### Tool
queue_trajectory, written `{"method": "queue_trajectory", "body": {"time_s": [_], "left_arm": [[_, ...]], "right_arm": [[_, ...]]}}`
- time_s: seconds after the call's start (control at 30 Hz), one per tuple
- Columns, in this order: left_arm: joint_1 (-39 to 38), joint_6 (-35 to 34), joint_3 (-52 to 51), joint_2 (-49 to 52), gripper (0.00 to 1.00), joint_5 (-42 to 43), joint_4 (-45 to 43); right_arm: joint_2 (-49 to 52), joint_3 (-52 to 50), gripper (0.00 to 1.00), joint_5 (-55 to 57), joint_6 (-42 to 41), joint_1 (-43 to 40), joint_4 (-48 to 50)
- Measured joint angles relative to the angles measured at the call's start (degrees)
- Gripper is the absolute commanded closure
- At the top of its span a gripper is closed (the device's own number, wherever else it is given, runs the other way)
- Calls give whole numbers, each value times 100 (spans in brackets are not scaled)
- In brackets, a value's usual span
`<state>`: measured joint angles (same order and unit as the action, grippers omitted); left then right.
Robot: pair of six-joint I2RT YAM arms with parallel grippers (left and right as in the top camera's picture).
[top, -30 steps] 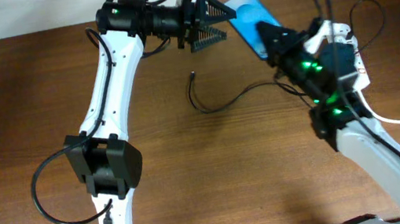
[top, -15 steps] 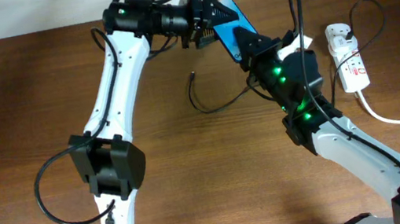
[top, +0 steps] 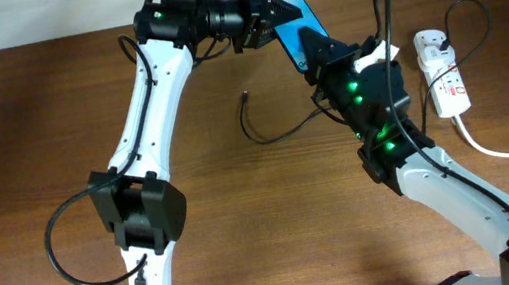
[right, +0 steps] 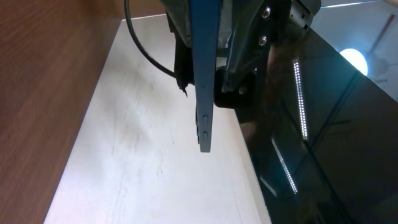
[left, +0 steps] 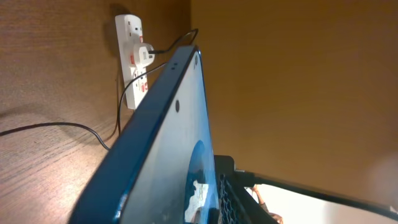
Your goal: Plug charger to phone and switch on socket
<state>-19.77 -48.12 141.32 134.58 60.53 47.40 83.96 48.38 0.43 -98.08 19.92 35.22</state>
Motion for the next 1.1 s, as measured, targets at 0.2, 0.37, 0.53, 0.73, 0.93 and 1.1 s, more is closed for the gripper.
{"method": "queue_trajectory", "body": {"time_s": [0.2, 0.37, 0.53, 0.73, 0.93, 1.1], "left_arm": [[2, -254, 0, 0, 86, -120, -57], [4, -380, 0, 0, 97, -57, -98], [17, -595, 0, 0, 100, 48, -151], [24, -546, 0, 0, 100, -111, -358], [671, -544, 0, 0, 100, -254, -398], [1414, -540, 0, 0, 100, -240, -400]], "right_arm": [[0, 9, 96, 22, -98, 17, 20], [0, 11, 96, 52, -271, 33, 42], [0, 11, 90, 92, -595, 55, 63], [0, 15, 65, 15, -179, 81, 4], [0, 22, 53, -70, -26, 114, -426], [0, 46, 33, -107, 710, 114, -1139]]}}
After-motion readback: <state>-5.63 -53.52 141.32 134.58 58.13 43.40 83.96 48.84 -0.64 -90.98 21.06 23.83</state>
